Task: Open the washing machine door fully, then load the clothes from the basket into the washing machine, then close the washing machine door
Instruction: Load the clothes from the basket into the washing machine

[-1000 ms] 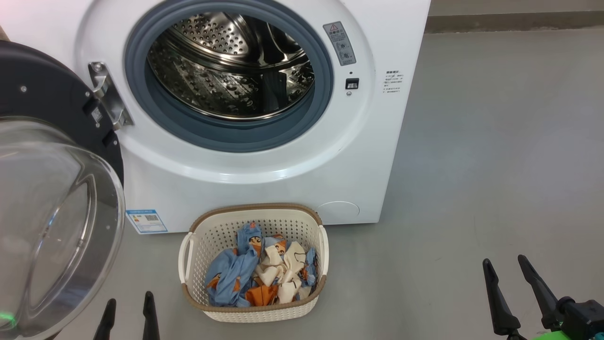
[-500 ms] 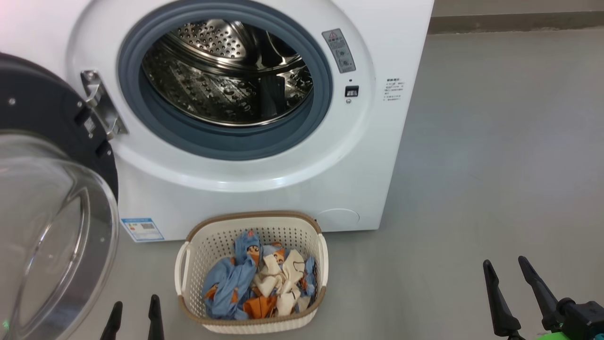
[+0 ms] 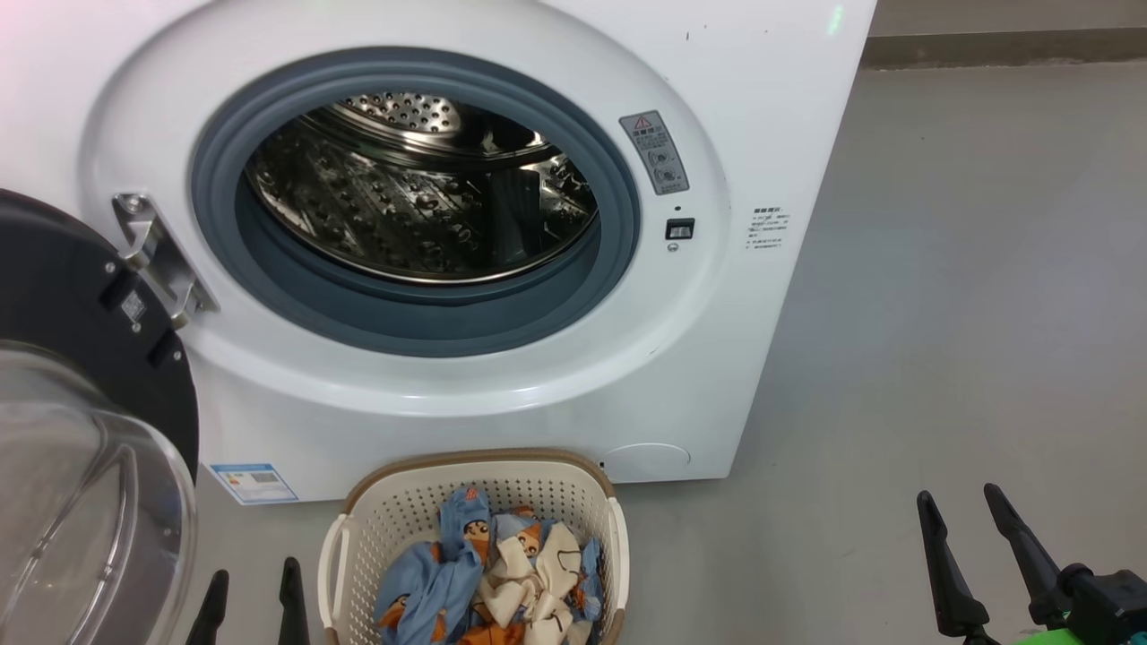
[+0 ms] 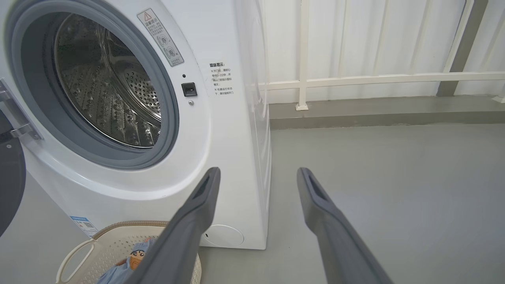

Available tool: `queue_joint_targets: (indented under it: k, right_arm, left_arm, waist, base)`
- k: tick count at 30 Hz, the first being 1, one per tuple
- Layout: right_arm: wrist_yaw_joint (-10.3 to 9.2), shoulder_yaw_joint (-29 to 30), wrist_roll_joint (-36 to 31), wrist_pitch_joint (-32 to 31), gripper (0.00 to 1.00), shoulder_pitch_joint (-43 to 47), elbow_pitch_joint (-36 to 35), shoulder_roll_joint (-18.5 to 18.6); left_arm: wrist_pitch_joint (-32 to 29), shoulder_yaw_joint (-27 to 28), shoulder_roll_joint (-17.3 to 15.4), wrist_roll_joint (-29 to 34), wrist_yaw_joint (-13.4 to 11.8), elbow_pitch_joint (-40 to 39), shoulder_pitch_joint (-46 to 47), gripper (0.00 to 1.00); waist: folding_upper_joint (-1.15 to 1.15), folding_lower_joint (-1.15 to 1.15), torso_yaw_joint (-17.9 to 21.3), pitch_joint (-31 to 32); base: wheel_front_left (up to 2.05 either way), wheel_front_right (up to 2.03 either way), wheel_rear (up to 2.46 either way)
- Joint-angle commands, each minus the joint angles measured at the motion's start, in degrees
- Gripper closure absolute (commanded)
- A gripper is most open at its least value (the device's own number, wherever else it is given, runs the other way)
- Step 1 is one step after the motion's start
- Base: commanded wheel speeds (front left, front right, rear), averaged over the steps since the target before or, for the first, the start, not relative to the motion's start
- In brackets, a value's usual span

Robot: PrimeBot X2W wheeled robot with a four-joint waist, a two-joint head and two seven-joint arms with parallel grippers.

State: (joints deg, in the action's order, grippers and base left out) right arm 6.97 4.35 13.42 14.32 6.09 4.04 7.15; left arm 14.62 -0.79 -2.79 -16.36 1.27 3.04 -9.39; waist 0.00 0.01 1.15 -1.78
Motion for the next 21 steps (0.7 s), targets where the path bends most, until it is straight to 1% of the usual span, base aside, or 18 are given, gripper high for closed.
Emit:
queue_joint_targets:
  k: [1,21]
  right_arm:
    - [0.52,-1.20,-0.08,0.68,0.00,-1.04,-1.44,0.67]
    - [0.52,-1.27,-0.01,0.68,0.00,-2.02,-1.25,0.51]
  left_arm:
    - [0.38,1.94,-0.40,0.21,0.08,-1.35,1.74,0.00]
    - [0.38,1.75,-0.20,0.60,1.02,-2.45,2.40,0.00]
  waist:
    - [0.00,-0.01,-0.02,-0.05]
    - [0.00,-0.01,-0.15,-1.20]
  base:
    - [0.41,-0.41,0.00]
    - [0.02,-0.02,0.00]
